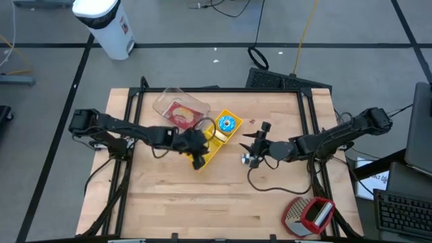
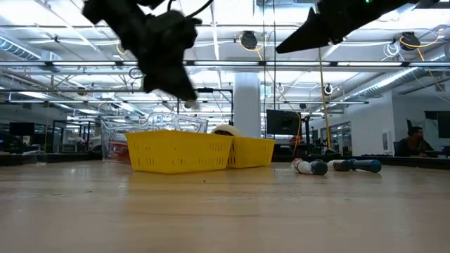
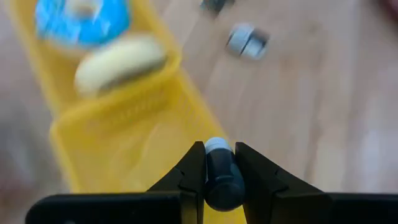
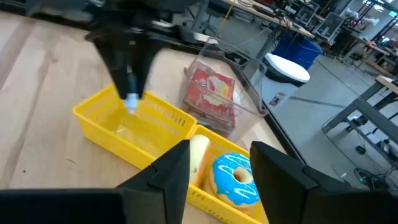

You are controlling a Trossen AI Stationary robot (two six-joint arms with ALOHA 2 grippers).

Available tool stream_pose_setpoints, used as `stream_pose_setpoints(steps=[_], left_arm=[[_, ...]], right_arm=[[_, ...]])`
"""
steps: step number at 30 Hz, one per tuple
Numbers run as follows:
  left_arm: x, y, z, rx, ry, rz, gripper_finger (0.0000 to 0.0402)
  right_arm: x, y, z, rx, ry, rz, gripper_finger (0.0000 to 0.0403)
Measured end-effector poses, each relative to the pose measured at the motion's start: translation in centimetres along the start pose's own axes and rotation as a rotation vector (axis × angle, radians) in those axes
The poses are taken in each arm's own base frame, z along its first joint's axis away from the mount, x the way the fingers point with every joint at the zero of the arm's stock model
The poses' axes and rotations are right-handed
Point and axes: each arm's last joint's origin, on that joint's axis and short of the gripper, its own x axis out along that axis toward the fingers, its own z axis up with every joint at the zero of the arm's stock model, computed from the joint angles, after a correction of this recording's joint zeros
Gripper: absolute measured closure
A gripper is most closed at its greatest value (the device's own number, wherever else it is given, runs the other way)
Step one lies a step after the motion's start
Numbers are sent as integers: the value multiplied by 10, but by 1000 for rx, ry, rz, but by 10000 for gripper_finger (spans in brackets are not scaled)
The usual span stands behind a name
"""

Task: Pick & Place Food Item
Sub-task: Put the purple food coloring bottle into the bottom yellow bin, then put the blue food coloring bottle into the bottom yellow bin

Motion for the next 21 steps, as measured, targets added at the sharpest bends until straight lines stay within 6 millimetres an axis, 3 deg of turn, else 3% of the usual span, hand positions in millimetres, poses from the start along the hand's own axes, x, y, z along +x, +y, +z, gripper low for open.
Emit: stream_pose_setpoints(steps=[5, 12, 21], left_arm=[[9, -4, -29, -43, 36, 97, 339], [19, 5, -54, -62, -61, 149, 338], [21, 10, -60, -73, -81, 148, 232]], right_arm=[[-9, -6, -9, 42, -5, -1, 252], [-14, -9, -23, 66, 1, 1, 253], [-16, -8, -46, 179, 181, -7, 217]])
